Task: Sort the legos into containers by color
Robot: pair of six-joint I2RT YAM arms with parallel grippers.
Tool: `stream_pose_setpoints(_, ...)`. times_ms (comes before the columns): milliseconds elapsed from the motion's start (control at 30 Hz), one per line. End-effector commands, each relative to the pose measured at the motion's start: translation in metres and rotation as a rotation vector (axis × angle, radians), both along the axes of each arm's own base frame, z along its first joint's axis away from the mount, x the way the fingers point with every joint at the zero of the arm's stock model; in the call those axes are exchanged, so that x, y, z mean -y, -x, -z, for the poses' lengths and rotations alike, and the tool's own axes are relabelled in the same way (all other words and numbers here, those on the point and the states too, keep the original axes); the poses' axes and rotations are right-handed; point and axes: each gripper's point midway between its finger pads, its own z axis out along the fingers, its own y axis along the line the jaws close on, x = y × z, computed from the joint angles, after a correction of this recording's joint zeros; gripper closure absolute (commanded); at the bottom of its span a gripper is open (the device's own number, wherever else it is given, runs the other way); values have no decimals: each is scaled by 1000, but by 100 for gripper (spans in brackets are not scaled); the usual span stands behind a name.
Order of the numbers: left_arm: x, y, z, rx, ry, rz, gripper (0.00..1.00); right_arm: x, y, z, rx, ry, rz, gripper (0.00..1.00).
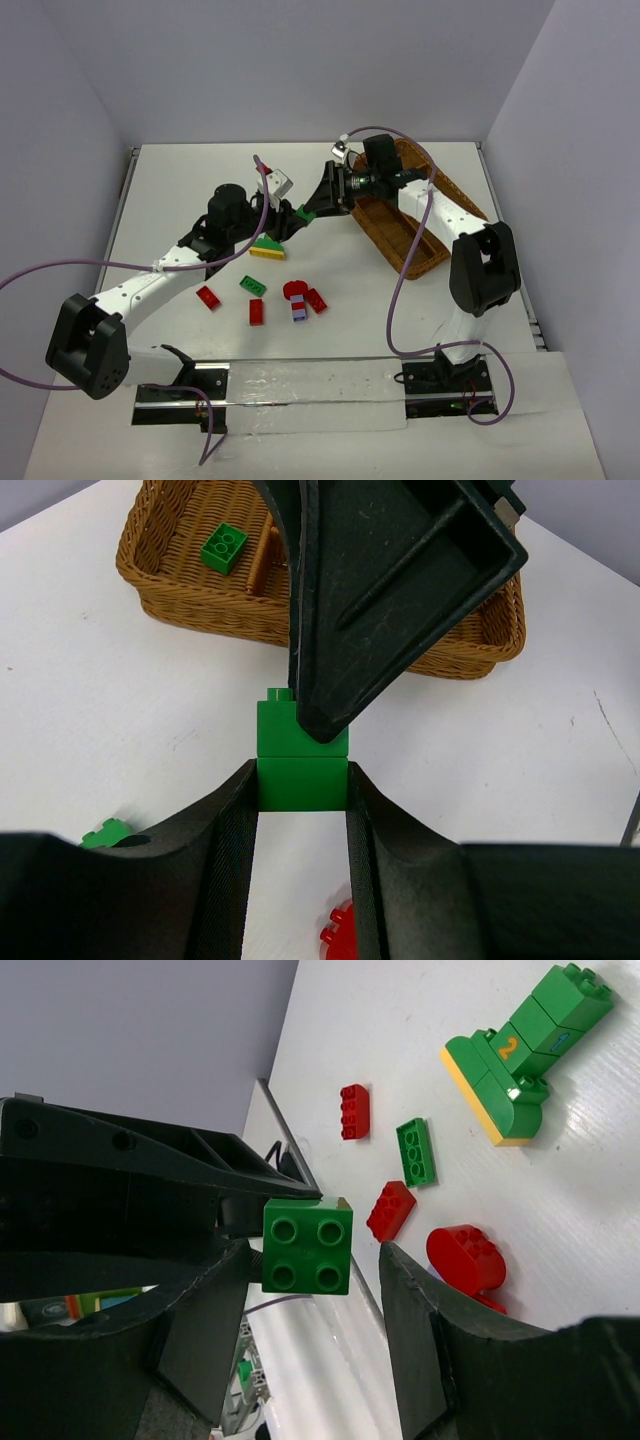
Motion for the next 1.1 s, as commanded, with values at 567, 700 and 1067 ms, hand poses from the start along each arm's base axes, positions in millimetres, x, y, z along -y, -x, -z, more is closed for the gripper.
stream_pose_setpoints(567,3,-4,-25,82,35,3,100,-16,10,-22,25,-88,-77,56)
stream_pose_setpoints(700,2,-3,-26,83,36,4,100,-19,10,-23,25,-95,-83,66)
stream_pose_setpoints(1067,-6,-1,-23,95,8,-15,100,-5,7,-40,-30,-271,-61,100)
